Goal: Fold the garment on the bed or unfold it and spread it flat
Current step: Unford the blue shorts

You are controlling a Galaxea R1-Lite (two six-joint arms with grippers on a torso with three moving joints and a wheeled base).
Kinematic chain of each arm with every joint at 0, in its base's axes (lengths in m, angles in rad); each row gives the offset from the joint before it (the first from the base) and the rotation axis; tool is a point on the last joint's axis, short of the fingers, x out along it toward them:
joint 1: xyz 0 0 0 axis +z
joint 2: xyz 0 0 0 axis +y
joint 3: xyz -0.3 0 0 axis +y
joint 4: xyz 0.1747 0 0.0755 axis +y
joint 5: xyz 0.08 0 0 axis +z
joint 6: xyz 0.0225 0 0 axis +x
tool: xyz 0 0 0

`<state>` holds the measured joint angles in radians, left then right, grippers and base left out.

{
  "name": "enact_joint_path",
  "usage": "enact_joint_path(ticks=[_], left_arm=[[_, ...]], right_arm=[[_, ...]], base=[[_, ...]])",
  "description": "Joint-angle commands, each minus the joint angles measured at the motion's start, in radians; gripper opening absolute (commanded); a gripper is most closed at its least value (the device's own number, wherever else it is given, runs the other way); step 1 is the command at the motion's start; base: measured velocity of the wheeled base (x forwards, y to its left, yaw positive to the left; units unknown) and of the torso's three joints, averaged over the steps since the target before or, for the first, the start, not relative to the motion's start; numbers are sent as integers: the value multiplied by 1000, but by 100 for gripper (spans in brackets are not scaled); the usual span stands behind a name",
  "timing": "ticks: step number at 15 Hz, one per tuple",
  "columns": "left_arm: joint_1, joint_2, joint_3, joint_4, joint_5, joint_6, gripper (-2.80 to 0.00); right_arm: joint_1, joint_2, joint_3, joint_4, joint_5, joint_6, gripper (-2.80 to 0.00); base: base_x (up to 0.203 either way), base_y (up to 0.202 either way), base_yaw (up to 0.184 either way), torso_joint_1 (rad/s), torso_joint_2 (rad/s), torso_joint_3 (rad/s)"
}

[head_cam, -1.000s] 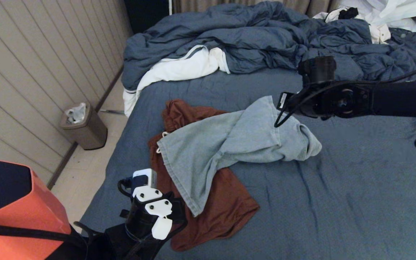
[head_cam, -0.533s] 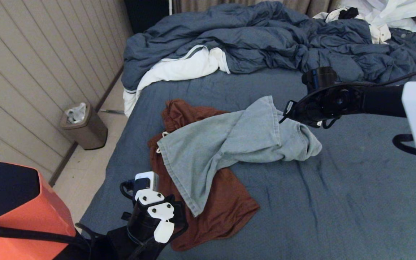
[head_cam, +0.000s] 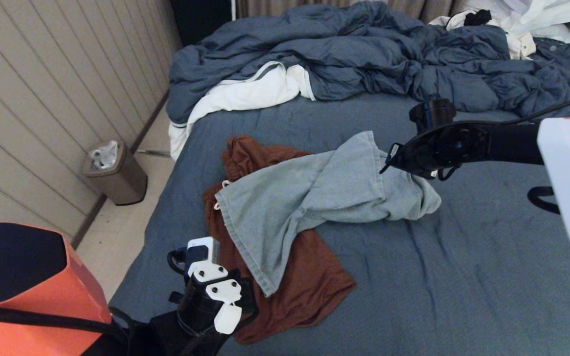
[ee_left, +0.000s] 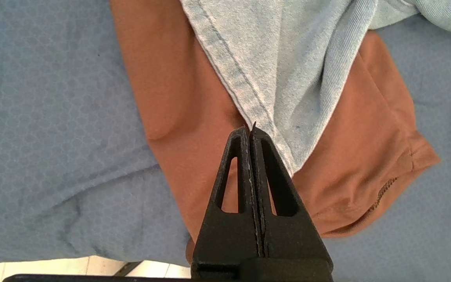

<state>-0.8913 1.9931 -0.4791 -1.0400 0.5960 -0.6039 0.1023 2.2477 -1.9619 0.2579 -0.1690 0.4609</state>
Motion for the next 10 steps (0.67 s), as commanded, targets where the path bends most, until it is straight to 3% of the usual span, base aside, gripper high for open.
enact_joint_path(ticks=[1,2,10], left_arm=[[0,3,1,-6,4,-4,-280],[0,3,1,-6,4,-4,-280],[0,7,-1,-6,2,-4,-280]], right_arm=[[0,10,0,0,2,4,-280],[-1,10,0,0,3,5,0],[-4,34,0,-13,47,22,0]], base=[[0,0,0,0,0,0],[0,0,0,0,0,0],[0,0,0,0,0,0]])
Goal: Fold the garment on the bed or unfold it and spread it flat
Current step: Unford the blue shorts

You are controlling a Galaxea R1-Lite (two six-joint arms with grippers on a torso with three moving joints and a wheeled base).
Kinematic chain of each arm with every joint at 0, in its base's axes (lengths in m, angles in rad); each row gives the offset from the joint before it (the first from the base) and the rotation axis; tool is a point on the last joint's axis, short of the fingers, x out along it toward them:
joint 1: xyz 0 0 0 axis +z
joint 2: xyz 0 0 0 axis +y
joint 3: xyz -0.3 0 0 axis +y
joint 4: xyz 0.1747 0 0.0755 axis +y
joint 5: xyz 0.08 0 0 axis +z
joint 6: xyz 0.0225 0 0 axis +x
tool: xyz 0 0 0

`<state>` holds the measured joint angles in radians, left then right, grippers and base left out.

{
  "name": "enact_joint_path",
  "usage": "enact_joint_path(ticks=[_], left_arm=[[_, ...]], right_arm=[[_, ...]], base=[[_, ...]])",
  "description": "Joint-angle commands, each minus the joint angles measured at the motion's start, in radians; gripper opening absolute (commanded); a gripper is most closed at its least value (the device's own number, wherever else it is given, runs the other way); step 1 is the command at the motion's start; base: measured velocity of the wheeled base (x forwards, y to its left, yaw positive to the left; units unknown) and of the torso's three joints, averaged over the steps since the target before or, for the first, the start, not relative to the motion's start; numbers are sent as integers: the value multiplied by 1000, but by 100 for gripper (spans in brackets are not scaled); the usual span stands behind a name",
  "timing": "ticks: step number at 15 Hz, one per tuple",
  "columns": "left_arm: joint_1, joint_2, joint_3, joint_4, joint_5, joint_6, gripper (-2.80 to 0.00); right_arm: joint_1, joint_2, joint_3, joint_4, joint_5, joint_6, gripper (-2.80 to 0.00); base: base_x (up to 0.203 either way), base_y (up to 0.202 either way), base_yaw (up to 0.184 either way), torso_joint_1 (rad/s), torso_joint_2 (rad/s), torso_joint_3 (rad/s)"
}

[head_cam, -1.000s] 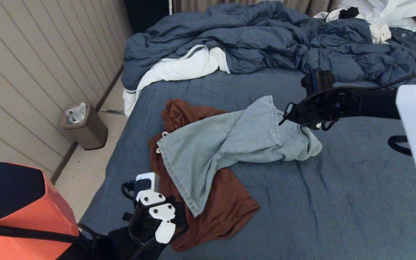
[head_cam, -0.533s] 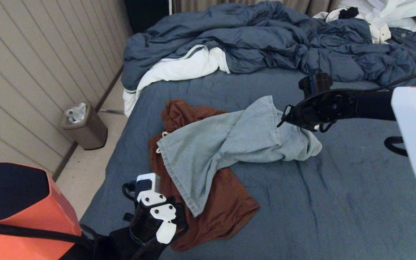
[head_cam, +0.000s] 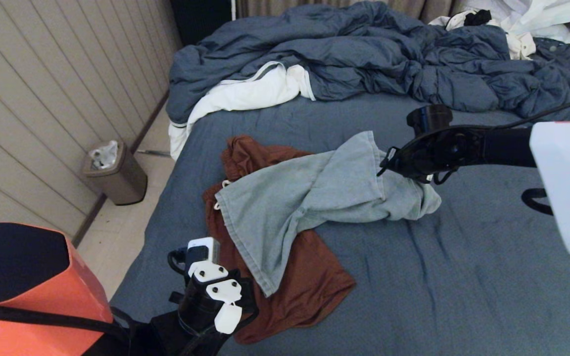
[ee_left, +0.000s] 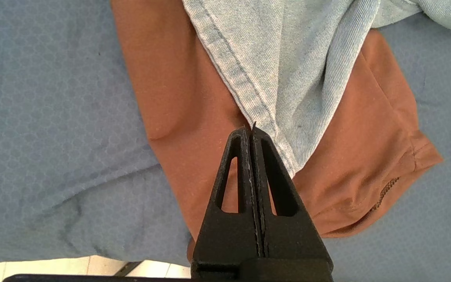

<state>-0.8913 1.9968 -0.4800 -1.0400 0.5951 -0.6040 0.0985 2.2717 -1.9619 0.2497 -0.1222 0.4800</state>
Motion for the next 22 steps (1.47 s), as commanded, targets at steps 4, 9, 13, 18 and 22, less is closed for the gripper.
enact_joint_path(ticks=[4,9,13,18,22], left_arm=[[0,7,0,-6,3,-5,-280],[0,7,0,-6,3,-5,-280],[0,7,-2,-6,3,-5,-280],[0,4,-2,-6,4,-5,-280],[0,4,-2,-6,5,-5,-280]], right_arm=[[7,28,0,-12,4,27,0],[13,26,3,-12,4,35,0],[14,11,3,-12,3,42,0],[20,-7,9,-12,3,42,0],[42,1,17,-14,4,42,0]], base=[[0,0,0,0,0,0],[0,0,0,0,0,0],[0,0,0,0,0,0],[0,0,0,0,0,0],[0,0,0,0,0,0]])
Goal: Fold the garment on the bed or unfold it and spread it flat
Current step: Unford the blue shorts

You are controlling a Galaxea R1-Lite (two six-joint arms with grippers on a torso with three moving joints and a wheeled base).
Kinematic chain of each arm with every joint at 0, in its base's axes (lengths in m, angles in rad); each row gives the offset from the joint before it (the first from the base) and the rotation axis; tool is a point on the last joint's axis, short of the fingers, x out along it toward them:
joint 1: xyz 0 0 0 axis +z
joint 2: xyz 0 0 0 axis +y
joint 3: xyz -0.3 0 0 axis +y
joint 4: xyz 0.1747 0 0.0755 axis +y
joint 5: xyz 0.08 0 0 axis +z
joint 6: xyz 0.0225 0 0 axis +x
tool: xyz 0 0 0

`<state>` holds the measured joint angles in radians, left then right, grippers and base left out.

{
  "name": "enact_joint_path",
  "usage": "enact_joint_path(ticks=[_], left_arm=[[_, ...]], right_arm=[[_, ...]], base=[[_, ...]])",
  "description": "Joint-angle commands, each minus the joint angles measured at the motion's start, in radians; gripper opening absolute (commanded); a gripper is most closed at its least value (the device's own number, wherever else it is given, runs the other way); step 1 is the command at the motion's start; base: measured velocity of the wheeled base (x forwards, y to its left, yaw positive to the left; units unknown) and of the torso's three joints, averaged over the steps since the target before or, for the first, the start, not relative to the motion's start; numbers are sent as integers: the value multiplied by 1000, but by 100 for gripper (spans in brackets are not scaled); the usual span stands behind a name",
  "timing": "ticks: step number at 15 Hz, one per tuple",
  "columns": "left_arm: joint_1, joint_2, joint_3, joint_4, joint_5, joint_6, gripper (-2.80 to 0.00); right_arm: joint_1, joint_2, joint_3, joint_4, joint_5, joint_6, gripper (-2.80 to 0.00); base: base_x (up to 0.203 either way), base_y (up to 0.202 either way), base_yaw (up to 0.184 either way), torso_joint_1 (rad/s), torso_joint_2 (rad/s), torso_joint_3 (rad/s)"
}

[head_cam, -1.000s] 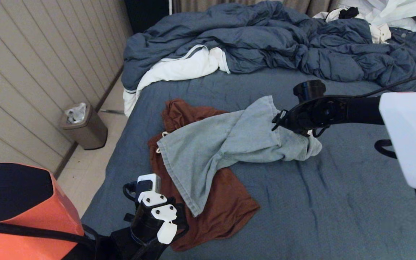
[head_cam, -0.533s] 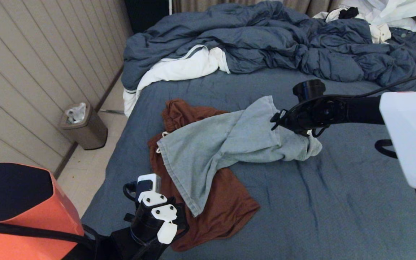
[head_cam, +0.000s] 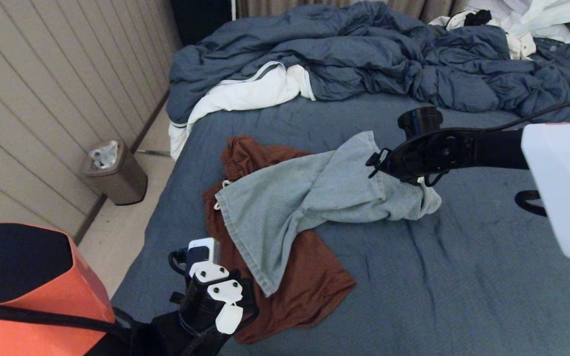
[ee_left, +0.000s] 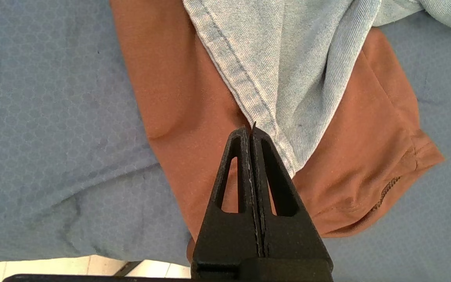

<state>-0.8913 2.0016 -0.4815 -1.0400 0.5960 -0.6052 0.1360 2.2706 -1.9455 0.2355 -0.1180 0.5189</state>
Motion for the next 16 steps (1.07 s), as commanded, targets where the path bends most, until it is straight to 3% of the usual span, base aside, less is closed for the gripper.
enact_joint_path(ticks=[1,14,15,16], left_arm=[[0,0,0,-6,4,-4,-280],[0,-6,1,-6,4,-4,-280],[0,-6,1,-6,4,-4,-280],[0,-6,1,-6,4,-4,-280]], right_arm=[[6,11,2,-13,-3,3,0],[63,74,-3,-47,-8,3,0],[63,76,-3,-47,-7,4,-280],[66,78,-3,-47,-7,8,-280]], base=[[0,0,0,0,0,0],[0,0,0,0,0,0],[0,0,0,0,0,0],[0,0,0,0,0,0]])
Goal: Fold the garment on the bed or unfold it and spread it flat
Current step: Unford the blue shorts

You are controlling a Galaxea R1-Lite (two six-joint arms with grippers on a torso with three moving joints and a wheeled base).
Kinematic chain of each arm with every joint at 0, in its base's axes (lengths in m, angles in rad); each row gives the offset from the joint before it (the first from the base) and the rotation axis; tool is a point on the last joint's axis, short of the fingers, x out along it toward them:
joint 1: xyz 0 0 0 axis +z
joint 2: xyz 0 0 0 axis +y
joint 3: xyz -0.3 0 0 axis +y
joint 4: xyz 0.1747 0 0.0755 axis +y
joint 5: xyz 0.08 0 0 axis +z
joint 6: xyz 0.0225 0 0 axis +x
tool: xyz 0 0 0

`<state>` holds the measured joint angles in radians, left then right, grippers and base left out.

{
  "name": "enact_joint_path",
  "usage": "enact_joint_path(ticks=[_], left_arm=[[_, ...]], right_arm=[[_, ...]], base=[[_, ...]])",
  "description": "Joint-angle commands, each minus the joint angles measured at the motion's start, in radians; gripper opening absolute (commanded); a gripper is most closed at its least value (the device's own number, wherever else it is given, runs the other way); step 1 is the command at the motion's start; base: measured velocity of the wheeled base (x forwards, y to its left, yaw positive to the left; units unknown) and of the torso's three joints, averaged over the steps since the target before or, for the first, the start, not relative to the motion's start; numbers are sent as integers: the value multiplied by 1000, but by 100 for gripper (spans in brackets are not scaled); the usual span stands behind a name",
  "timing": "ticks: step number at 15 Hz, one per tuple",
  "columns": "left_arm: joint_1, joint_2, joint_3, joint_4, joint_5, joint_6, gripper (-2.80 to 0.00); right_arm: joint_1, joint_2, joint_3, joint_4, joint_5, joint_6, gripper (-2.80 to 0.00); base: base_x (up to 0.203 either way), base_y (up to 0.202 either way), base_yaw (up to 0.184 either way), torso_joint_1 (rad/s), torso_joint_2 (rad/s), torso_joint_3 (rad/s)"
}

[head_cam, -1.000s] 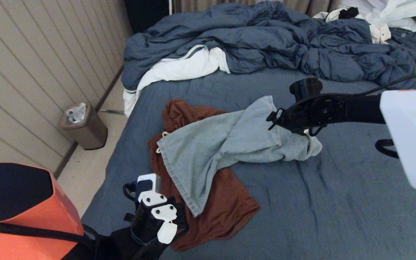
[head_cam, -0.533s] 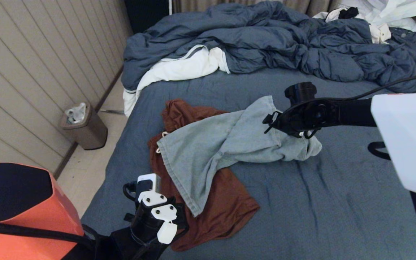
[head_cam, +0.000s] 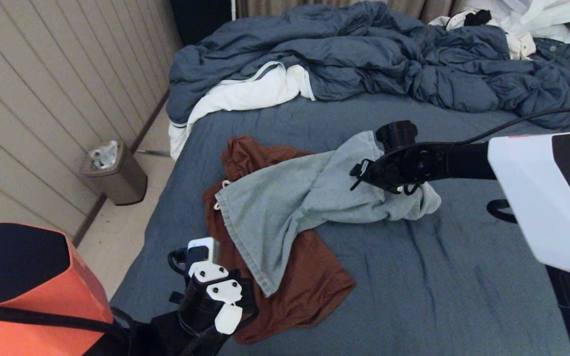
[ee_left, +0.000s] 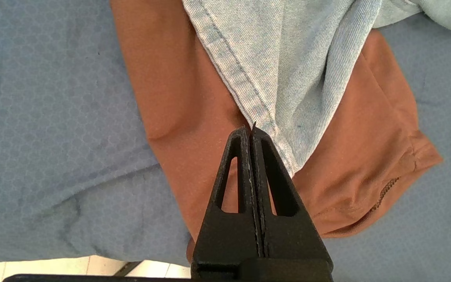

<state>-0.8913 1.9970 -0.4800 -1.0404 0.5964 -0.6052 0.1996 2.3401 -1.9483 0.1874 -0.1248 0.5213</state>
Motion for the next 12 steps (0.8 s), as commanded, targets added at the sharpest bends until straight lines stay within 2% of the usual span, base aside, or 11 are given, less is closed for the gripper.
enact_joint_path(ticks=[1,10,12], left_arm=[[0,-1,0,-6,3,-4,-280],[0,-3,1,-6,3,-2,-280],[0,-6,1,-6,3,-2,-280]], right_arm=[[6,8,0,1,-1,6,-280],[1,-22,5,-6,-5,7,-280],[3,-80,53,-4,-15,10,-280]], base=[[0,0,0,0,0,0],[0,0,0,0,0,0],[0,0,0,0,0,0]])
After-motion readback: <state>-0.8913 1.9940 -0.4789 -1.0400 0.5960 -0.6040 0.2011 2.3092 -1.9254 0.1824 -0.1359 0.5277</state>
